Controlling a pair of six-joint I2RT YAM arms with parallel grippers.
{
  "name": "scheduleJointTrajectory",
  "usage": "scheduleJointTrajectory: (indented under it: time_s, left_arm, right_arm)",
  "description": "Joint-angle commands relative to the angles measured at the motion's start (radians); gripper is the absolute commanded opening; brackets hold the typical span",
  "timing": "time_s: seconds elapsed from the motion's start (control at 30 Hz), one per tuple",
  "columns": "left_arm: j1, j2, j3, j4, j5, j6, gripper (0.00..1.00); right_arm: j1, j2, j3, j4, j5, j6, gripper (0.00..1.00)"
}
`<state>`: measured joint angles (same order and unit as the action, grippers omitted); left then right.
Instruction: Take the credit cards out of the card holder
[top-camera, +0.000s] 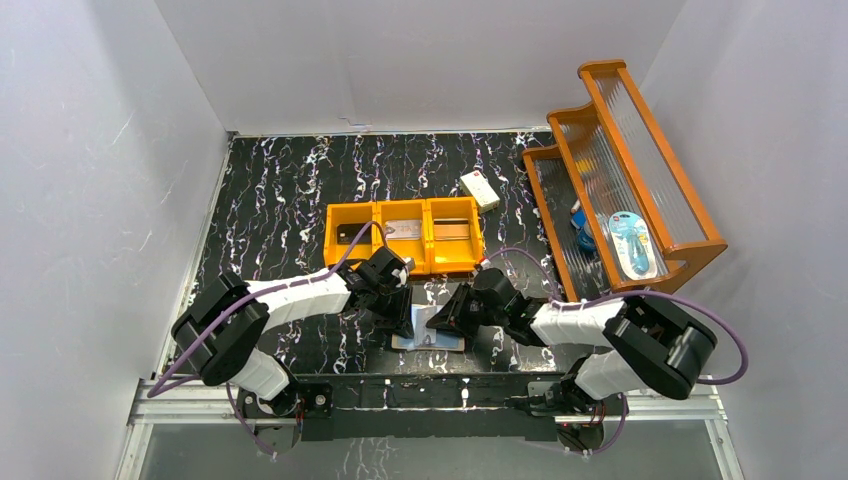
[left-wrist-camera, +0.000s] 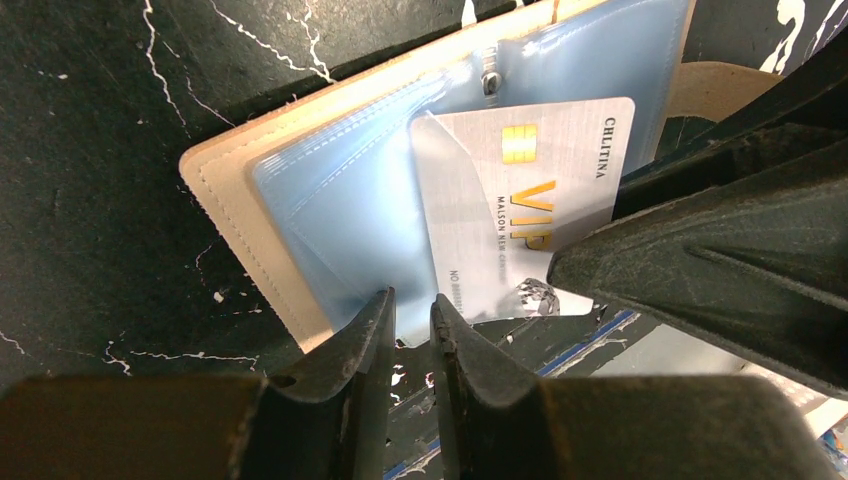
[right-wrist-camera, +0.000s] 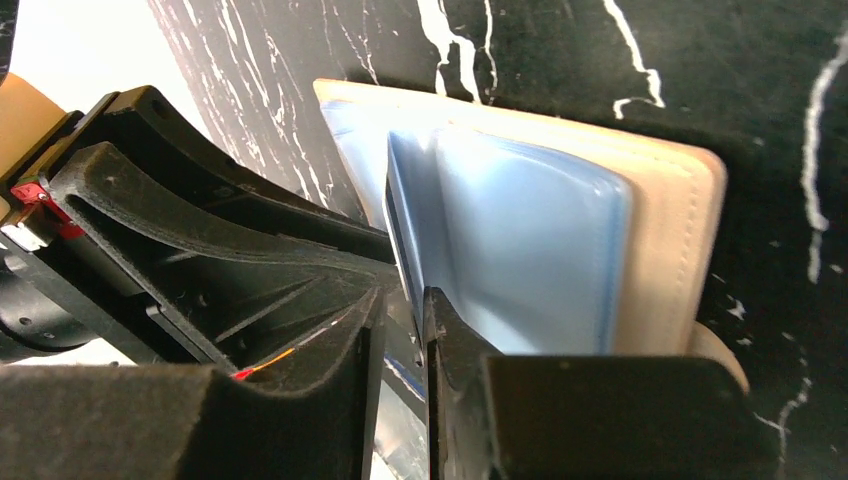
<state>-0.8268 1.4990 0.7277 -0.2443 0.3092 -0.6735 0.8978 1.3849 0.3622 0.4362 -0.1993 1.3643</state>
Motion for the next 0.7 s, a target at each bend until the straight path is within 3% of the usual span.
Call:
scheduleJointTrajectory:
  time_s: [0.0,0.17,0.37,0.67]
  left_arm:
    - [-0.005,0.025,-0.011,-0.080,-0.030,0.009,0.19]
    - [-0.006,0.030,-0.006,-0.084,-0.033,0.012,0.18]
    - [-0.005,0.015,-0.005,-0.090,-0.051,0.006,0.18]
    - [-0.006,-0.049,0.001,-0.142,-0.125,-0.023,0.22]
  right_arm:
    - [0.000,-0.062,0.032,-0.091,0.050,-0.047,0.26]
    - [0.000,-0.072,0.029,-0.058,0.037,-0.065,0.10]
    - [-0.001,-0.077,0.034,-0.087,0.042,-0.075,0.00]
    - [0.000,-0.219,0.028,-0.183,0.152,-0.163,0.00]
